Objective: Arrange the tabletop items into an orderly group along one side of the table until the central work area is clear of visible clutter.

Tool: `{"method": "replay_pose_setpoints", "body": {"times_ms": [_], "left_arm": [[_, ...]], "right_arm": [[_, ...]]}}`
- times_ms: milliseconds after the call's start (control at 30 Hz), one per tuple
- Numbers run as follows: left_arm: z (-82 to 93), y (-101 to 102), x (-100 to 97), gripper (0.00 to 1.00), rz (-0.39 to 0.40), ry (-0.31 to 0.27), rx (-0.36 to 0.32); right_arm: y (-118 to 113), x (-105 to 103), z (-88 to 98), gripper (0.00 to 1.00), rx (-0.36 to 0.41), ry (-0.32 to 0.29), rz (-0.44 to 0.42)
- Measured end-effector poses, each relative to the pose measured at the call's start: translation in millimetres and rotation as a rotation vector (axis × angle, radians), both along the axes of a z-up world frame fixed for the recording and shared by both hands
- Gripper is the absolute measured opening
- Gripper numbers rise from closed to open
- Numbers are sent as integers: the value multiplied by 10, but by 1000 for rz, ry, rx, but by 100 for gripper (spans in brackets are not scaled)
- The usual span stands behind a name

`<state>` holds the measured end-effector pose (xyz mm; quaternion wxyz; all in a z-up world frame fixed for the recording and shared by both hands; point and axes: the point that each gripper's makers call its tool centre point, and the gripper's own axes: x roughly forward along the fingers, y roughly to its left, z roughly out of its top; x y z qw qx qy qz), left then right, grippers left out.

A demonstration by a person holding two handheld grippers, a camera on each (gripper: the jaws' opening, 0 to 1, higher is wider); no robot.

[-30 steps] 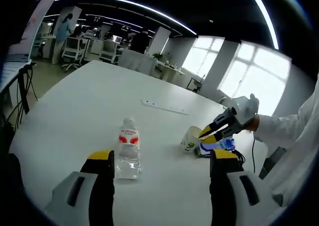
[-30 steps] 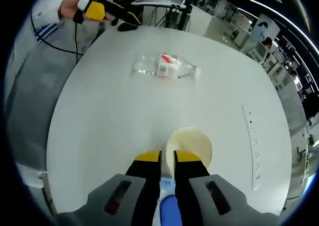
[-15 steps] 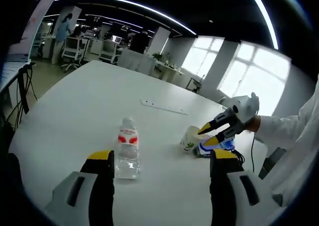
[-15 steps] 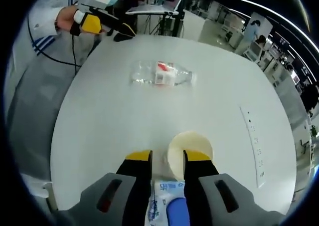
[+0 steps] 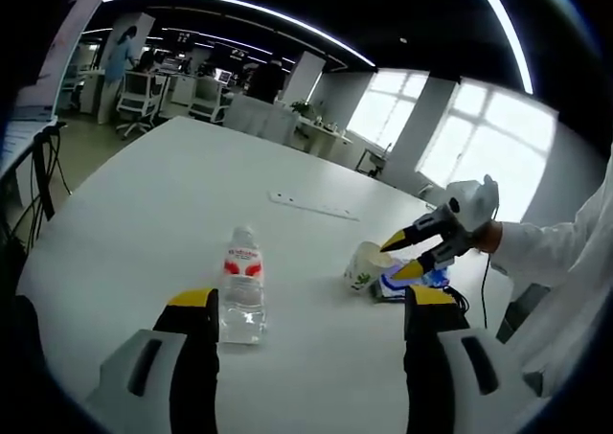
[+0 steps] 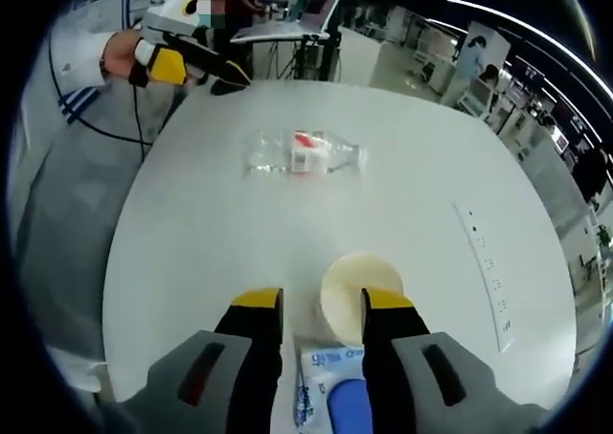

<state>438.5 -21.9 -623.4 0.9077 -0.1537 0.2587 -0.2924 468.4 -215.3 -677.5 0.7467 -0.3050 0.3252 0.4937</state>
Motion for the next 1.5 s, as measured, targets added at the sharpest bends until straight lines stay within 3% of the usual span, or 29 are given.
{"method": "replay_pose_setpoints", "body": {"times_ms": [1100, 1500], "left_arm": [[109, -27, -12, 83, -37, -15, 12], [157, -21, -20, 85, -60, -21, 14]], "right_arm": [[-41, 28, 237, 44, 122, -2, -150], [143, 186, 540, 47, 308, 48, -281]]}}
